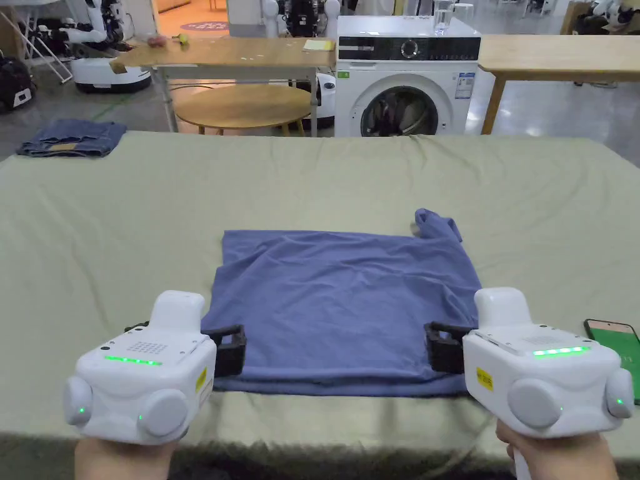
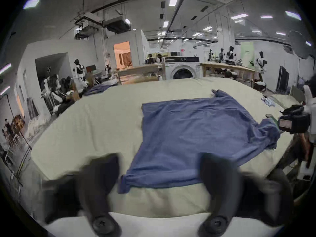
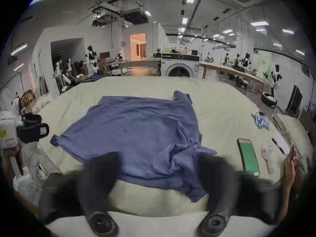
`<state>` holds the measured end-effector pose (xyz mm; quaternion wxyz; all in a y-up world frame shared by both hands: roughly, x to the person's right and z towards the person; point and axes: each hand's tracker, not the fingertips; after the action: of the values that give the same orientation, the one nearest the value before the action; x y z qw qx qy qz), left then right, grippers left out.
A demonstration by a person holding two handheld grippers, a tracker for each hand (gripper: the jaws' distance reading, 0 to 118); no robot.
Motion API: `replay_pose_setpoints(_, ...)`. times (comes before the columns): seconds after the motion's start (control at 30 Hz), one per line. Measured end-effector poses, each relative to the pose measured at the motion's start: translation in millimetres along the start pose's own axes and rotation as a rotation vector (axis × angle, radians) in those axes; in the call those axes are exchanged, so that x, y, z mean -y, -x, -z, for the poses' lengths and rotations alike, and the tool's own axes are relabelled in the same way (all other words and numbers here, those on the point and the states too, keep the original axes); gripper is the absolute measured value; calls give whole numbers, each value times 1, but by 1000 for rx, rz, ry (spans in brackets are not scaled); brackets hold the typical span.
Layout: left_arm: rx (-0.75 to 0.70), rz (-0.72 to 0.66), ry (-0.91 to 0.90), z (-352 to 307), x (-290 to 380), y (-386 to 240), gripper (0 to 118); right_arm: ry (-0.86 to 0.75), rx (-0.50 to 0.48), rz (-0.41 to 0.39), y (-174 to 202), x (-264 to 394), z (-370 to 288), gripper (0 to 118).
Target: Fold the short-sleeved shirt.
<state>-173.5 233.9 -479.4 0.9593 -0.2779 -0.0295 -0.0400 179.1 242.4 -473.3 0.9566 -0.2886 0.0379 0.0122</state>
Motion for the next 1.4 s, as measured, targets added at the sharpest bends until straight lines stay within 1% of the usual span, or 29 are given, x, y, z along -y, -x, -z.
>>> replay_pose_setpoints(0.03, 0, -10, 35, 3, 3, 1, 0, 0, 20, -20, 4, 3, 1, 0)
replay_pose_setpoints(0.07, -10, -26, 69, 5, 7, 5, 0, 8, 66, -39, 6, 7, 4, 0)
replay_pose_setpoints(0.13, 13, -62, 67, -1, 16, 22, 0, 8, 14, -30, 0, 12, 1, 0)
replay_pose_setpoints(0.17, -1, -67, 78, -5, 20, 30, 0, 29, -5, -9, -4, 14, 0, 0)
replay_pose_setpoints(0.27, -49, -82, 133, -11, 40, 61, 0, 12, 15, -10, -13, 29, -8, 0)
replay_pose_setpoints(0.37, -20, -107, 153, -12, 59, 86, 0, 14, 8, 25, -29, 35, -11, 0)
replay_pose_setpoints(0.4, -17, -102, 154, -12, 64, 89, 5, 19, 12, 34, -30, 42, -8, 0)
replay_pose_setpoints(0.43, -20, -91, 158, -6, 67, 91, 36, 25, 13, 39, -34, 44, -8, 0)
replay_pose_setpoints(0.47, -10, -81, 174, 0, 68, 93, 82, 25, 10, 43, -38, 45, -7, 0)
replay_pose_setpoints(0.5, 4, -77, 196, 6, 69, 93, 118, 28, 11, 48, -41, 45, -5, 0)
replay_pose_setpoints(0.7, 23, -51, 190, 53, 54, 91, 116, 67, 34, 65, -58, 49, 7, 0)
replay_pose_setpoints(0.73, 36, -46, 198, 63, 51, 92, 112, 72, 40, 69, -62, 50, 9, 0)
replay_pose_setpoints(0.77, 58, -44, 212, 72, 49, 93, 100, 77, 47, 70, -65, 50, 10, 0)
replay_pose_setpoints(0.83, 112, -73, 252, 92, 52, 96, 17, 79, 63, 72, -67, 50, 8, 0)
replay_pose_setpoints(0.87, 125, -76, 280, 99, 52, 97, 5, 80, 67, 76, -69, 49, 8, 0)
replay_pose_setpoints(0.9, 142, -80, 278, 103, 51, 96, 4, 82, 70, 82, -74, 50, 9, 0)
replay_pose_setpoints(1.03, 116, -62, 265, 92, 44, 90, 4, 80, 82, 86, -86, 51, 4, 0)
replay_pose_setpoints(1.07, 114, -67, 261, 89, 42, 90, 4, 73, 84, 84, -87, 52, 2, 4)
replay_pose_setpoints(1.1, 113, -68, 262, 83, 41, 89, 4, 52, 75, 83, -90, 53, -2, 36)
replay_pose_setpoints(1.13, 107, -62, 254, 78, 38, 87, 4, 20, 58, 86, -93, 54, -6, 63)
replay_pose_setpoints(1.17, 107, -61, 243, 74, 36, 86, 4, 16, 64, 85, -95, 55, -8, 78)
replay_pose_setpoints(1.2, 116, -66, 232, 69, 33, 85, 4, 30, 62, 80, -96, 55, -7, 78)
replay_pose_setpoints(1.23, 121, -73, 227, 62, 30, 81, 4, 87, 64, 58, -97, 56, -3, 111)
replay_pose_setpoints(1.27, 127, -76, 225, 60, 28, 80, 4, 95, 78, 32, -97, 57, -4, 118)
replay_pose_setpoints(1.3, 135, -80, 224, 59, 26, 78, 4, 61, 78, 43, -97, 58, -4, 117)
replay_pose_setpoints(1.4, 142, -84, 225, 56, 24, 75, 4, 102, 72, 53, -98, 62, 18, 117)
